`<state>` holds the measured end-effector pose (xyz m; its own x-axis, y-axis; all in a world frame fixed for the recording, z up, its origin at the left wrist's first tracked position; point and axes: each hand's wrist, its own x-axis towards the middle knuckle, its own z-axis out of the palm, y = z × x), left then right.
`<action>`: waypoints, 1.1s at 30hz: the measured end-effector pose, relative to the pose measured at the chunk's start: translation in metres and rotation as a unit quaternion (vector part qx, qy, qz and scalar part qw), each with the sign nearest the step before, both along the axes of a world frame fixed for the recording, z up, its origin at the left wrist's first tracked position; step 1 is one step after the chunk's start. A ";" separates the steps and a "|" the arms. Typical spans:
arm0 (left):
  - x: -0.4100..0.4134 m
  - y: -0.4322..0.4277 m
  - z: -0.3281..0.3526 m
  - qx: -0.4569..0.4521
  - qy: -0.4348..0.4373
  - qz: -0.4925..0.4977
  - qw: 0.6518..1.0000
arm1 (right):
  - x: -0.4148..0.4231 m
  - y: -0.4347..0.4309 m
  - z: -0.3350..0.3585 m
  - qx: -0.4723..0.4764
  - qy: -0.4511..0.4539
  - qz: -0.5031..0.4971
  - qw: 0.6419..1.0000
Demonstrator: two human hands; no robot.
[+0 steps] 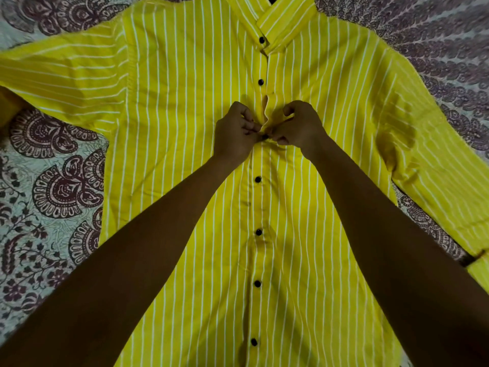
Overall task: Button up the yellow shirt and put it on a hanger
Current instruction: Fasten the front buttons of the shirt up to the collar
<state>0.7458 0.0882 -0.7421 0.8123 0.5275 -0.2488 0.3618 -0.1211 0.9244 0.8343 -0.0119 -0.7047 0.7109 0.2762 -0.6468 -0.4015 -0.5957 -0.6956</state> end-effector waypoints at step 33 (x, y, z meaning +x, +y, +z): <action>0.091 0.050 0.018 0.279 0.149 -0.139 0.938 | 0.046 0.039 -0.002 -0.225 -0.293 0.095 0.924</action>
<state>0.8370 0.1382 -0.7238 0.8758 0.4215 -0.2351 0.4773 -0.6844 0.5512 0.8799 0.0270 -0.7069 0.9419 0.2285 -0.2462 0.1069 -0.8988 -0.4251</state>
